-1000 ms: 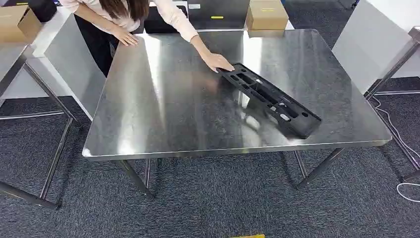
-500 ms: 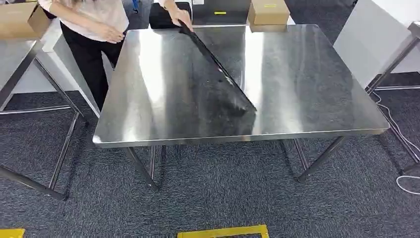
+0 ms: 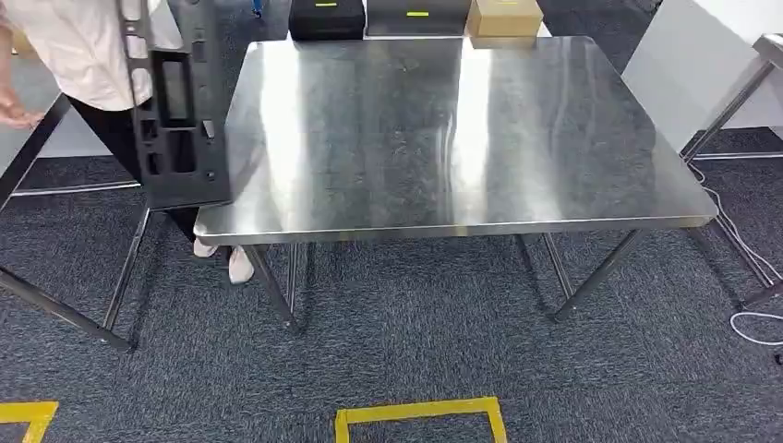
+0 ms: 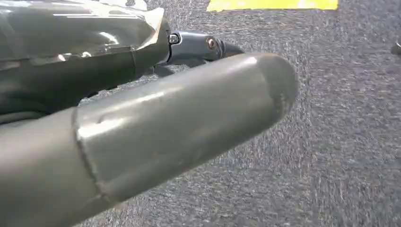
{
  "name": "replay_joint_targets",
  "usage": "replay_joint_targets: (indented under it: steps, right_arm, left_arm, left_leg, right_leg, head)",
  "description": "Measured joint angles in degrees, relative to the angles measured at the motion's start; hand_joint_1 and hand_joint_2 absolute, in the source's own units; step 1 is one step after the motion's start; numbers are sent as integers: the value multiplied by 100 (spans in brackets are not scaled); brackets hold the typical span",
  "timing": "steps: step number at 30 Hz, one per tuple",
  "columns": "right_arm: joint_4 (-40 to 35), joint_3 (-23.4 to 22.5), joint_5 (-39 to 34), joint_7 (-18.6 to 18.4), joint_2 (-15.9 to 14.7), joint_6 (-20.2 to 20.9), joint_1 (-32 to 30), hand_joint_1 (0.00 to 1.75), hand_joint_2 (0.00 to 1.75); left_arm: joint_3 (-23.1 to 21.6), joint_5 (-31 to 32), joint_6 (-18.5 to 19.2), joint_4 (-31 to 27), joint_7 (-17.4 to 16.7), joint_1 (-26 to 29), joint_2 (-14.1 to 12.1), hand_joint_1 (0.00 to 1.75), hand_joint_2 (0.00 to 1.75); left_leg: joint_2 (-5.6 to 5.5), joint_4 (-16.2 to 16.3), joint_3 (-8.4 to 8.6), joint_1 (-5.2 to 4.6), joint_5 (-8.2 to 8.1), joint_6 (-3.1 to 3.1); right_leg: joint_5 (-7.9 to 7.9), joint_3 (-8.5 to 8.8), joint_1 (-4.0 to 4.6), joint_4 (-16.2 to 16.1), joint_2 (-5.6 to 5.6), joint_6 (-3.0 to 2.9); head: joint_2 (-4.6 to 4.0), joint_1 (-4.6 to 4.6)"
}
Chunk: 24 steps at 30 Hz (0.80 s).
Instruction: Take the parts from the cabinet and place them on the table.
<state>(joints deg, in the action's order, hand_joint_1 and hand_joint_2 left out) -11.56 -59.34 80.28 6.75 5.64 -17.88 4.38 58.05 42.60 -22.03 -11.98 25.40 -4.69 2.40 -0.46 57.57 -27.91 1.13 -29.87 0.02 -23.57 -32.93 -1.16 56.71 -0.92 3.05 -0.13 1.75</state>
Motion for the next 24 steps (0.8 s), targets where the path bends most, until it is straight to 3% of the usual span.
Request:
replay_joint_targets:
  steps: [1,2,3,5,6,7,8,9,10,11,12,15,16,17,19,20,21,22,23,24]
  right_arm:
    - [4,15,11,-4,-2,0,-18,0,0]
    - [4,24,24,-18,-17,0,-22,0,0]
    - [7,31,39,-20,-15,0,-26,0,0]
    - [9,57,61,-26,0,0,-21,0,0]
    - [11,68,66,-33,0,0,-21,0,0]
    - [11,72,66,-35,-6,0,-18,0,0]
    - [11,76,68,-35,-9,0,-19,0,0]
    - [11,79,70,-37,-13,0,-17,0,0]
    - [11,81,72,-39,-17,0,-12,0,0]
    - [11,87,76,-39,-22,0,7,0,0]
    - [11,101,81,-42,-26,0,31,0,0]
    - [11,111,83,-44,-20,0,32,0,0]
    - [17,111,81,-57,-13,0,3,0,0]
    - [22,111,81,-57,-7,0,5,0,0]
    - [22,114,81,-61,-13,0,1,0,0]
    - [22,114,87,-61,-11,0,1,0,0]
    - [22,116,105,-63,-9,0,-1,0,0]
    - [22,116,109,-70,-9,0,-3,0,0]
    - [22,116,111,-79,-9,2,-9,0,0]
    - [22,116,109,-81,-7,11,-10,0,0]
  left_arm:
    - [0,-9,-15,2,0,6,2,0,0]
    - [0,-15,-35,2,0,-2,15,0,0]
    - [2,-29,-37,2,-4,-2,11,0,0]
    - [4,-55,-44,2,-4,0,2,0,0]
    - [4,-55,-44,2,-4,0,4,0,0]
    - [4,-55,-44,2,-4,0,11,0,0]
    - [7,-55,-46,2,-4,1,13,0,0]
    - [4,-55,-44,2,-4,2,15,0,0]
    - [7,-55,-44,2,-4,1,22,0,0]
    - [4,-55,-44,2,-4,-9,28,0,0]
    - [7,-55,-44,2,-4,-8,39,0,0]
    - [7,-55,-44,2,-2,-3,39,0,0]
    - [6,-55,-46,2,-2,7,35,0,0]
    - [6,-55,-46,2,-2,13,33,0,0]
    - [7,-55,-46,2,-4,27,28,0,0]
    - [7,-57,-46,4,-4,27,24,0,0]
    - [7,-57,-46,4,-4,29,24,0,0]
    - [7,-57,-46,4,-4,32,26,0,0]
    - [7,-55,-46,4,-4,32,26,0,0]
    - [7,-53,-46,4,-2,32,26,0,0]
  left_leg:
    - [29,-47,-95,16,85,126]
    - [56,-44,-148,-9,148,209]
    - [61,-45,-236,-15,194,279]
    - [73,-43,-390,-37,312,332]
    - [78,-40,-469,-54,379,332]
    - [79,-35,-557,-67,449,329]
    - [79,-28,-643,-74,514,320]
    - [78,-25,-719,-78,575,306]
    - [75,-24,-783,-78,633,285]
    - [77,-12,-779,-78,693,259]
    - [80,10,-830,-106,732,218]
    - [105,-21,-849,-96,897,128]
    - [90,-13,-860,-95,940,91]
    - [68,71,-926,-63,772,64]
    - [62,631,-1061,-39,54,-4]
    - [58,1105,-1163,-33,-270,-45]
    - [58,1483,-1220,-25,-415,-80]
    - [58,1661,-1199,-9,-379,-96]
    - [59,1611,-1057,14,-205,-108]
    - [59,1355,-830,40,-3,-118]
  right_leg:
    - [-7,-96,12,21,0,34]
    - [-197,-154,-41,185,19,-8]
    - [-503,-293,-23,494,25,-79]
    - [-1042,-543,-21,1334,39,-163]
    - [-1155,-593,-19,1658,46,-142]
    - [-1123,-537,-9,1794,51,-90]
    - [-975,-363,1,1690,53,-22]
    - [-788,-81,10,1381,53,32]
    - [-671,294,26,902,53,40]
    - [-710,692,34,361,54,-15]
    - [-819,1044,102,-137,54,-64]
    - [-811,913,143,-215,64,-173]
    - [-738,867,61,-248,55,-242]
    - [-684,840,21,-237,9,-289]
    - [-566,711,32,-234,6,-405]
    - [-504,634,43,-230,-3,-415]
    - [-449,559,48,-225,-10,-407]
    - [-402,495,49,-213,-14,-394]
    - [-354,421,47,-189,-17,-365]
    - [-325,382,41,-152,-17,-351]
  head:
    - [0,2]
    - [0,7]
    - [0,-30]
    - [0,-48]
    - [0,-46]
    - [0,-48]
    - [0,-48]
    - [0,-50]
    - [0,-48]
    - [0,-48]
    - [0,-59]
    - [0,-35]
    - [0,-35]
    - [0,-37]
    - [0,22]
    - [0,13]
    - [0,18]
    - [0,13]
    - [0,18]
    - [0,18]
